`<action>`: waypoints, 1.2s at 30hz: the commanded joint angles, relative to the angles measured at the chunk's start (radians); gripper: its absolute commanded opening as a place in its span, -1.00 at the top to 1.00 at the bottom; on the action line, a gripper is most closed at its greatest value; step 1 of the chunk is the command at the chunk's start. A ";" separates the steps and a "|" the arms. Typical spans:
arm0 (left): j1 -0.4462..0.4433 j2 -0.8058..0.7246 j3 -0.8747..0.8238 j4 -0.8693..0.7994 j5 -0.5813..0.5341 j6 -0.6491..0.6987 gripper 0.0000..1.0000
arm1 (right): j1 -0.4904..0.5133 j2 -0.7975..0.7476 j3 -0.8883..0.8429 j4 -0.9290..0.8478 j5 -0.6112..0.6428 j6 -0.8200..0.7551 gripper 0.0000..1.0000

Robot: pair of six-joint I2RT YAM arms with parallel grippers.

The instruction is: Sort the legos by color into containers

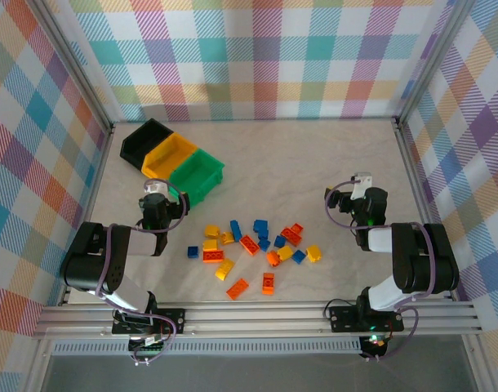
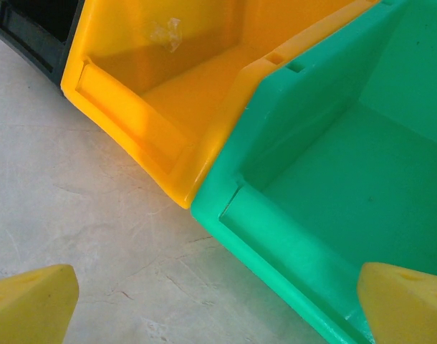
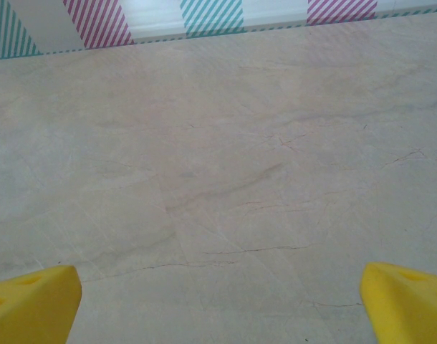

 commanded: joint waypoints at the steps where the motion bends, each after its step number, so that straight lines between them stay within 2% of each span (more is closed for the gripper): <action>1: 0.018 0.007 0.026 0.024 -0.010 0.007 -1.00 | -0.008 0.012 0.018 0.002 -0.004 -0.013 -0.99; 8: 0.017 -0.006 0.025 0.016 -0.020 0.005 -1.00 | -0.007 -0.007 0.013 0.009 -0.017 -0.016 -0.99; 10: 0.017 -0.072 0.050 -0.087 -0.034 -0.001 -1.00 | 0.002 -0.083 0.027 -0.091 -0.043 -0.038 -0.99; 13: 0.017 -0.117 0.078 -0.165 -0.063 -0.012 -1.00 | 0.025 -0.132 0.085 -0.261 -0.009 -0.039 -0.99; 19: 0.017 -0.219 0.081 -0.235 -0.080 -0.022 -1.00 | 0.058 -0.214 0.159 -0.503 0.151 0.097 -0.99; 24: 0.018 -0.313 0.130 -0.324 -0.236 -0.196 -1.00 | 0.069 -0.273 0.199 -0.607 0.324 0.188 -0.99; 27: 0.030 -0.364 0.152 -0.407 -0.319 -0.395 -1.00 | 0.078 -0.267 0.279 -0.724 0.488 0.293 -0.99; 29: 0.102 -0.378 0.182 -0.506 -0.176 -0.536 -1.00 | 0.075 -0.277 0.308 -0.760 0.451 0.364 -0.99; 31: 0.194 -0.349 0.214 -0.537 0.036 -0.610 -1.00 | 0.050 -0.306 0.304 -0.795 0.340 0.515 -0.99; 32: 0.214 -0.335 0.227 -0.553 0.088 -0.628 -1.00 | 0.025 -0.312 0.306 -0.825 0.293 0.596 -0.99; 34: 0.233 -0.320 0.243 -0.553 0.177 -0.631 -1.00 | -0.068 -0.289 0.308 -0.810 0.051 0.602 -0.99; 36: 0.233 -0.325 0.231 -0.501 0.239 -0.630 -1.00 | -0.110 -0.250 0.285 -0.738 -0.096 0.633 -0.99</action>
